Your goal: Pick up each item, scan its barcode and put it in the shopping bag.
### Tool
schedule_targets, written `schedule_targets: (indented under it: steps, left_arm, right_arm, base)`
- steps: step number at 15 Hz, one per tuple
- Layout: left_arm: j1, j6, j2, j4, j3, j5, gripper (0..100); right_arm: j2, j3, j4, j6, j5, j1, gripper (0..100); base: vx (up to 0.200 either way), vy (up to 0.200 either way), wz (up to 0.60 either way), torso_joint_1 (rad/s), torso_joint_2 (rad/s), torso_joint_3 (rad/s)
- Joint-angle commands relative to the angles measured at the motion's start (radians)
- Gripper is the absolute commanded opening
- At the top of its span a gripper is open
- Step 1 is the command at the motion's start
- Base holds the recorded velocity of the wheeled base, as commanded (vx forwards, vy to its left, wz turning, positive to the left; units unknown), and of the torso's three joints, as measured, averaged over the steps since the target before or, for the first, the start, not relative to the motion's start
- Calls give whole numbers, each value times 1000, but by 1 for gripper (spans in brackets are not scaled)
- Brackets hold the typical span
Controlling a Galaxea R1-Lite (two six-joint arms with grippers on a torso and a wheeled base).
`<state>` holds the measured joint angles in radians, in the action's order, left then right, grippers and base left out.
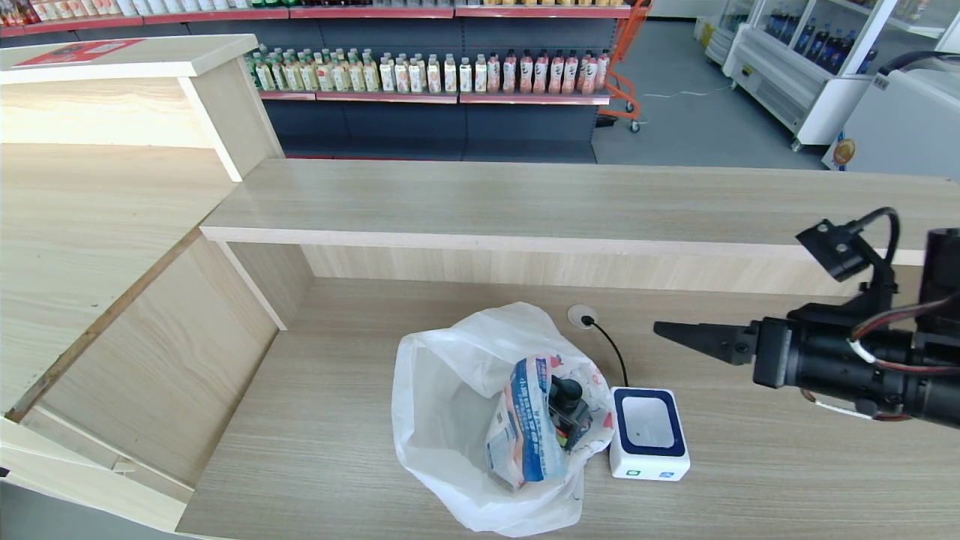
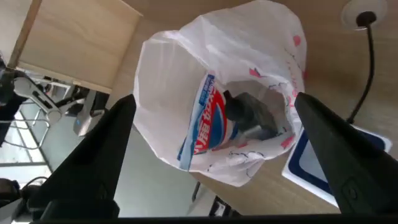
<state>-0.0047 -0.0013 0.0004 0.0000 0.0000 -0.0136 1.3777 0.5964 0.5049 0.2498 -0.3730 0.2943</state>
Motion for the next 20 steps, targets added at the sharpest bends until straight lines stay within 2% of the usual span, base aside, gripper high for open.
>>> schedule_targets:
  steps: [1, 3, 4, 5, 7, 9, 10, 11, 20]
  left_arm:
    - [0, 1, 0, 0, 0, 0, 100]
    - [0, 0, 0, 0, 0, 0, 100]
    - [0, 0, 0, 0, 0, 0, 100]
    - [0, 0, 0, 0, 0, 0, 100]
    - [0, 0, 0, 0, 0, 0, 100]
    - [0, 0, 0, 0, 0, 0, 100]
    - [0, 0, 0, 0, 0, 0, 100]
    - [0, 0, 0, 0, 0, 0, 100]
    - [0, 0, 0, 0, 0, 0, 100]
  right_arm:
    - [-485, -369, -32, -138, 62, -228, 100]
    - [-809, -587, -91, -185, 161, -293, 100]
    - [-919, -596, -132, -187, 203, -296, 100]
    - [-1034, -596, -273, -188, 255, -290, 100]
    - [-1256, -596, -470, -207, 312, -291, 100]
    - [-1370, -589, -491, -248, 332, -288, 100]
    - [-1378, -596, -496, -268, 381, -290, 100]
    - [-1378, -596, -502, -227, 424, -290, 100]
    - [-1378, -596, -502, -195, 424, -293, 100]
  base:
    - [0, 0, 0, 0, 0, 0]
    - [0, 0, 0, 0, 0, 0]
    - [0, 0, 0, 0, 0, 0]
    - [0, 0, 0, 0, 0, 0]
    - [0, 0, 0, 0, 0, 0]
    - [0, 0, 0, 0, 0, 0]
    - [0, 0, 0, 0, 0, 0]
    - [0, 0, 0, 0, 0, 0]
    - [0, 0, 0, 0, 0, 0]
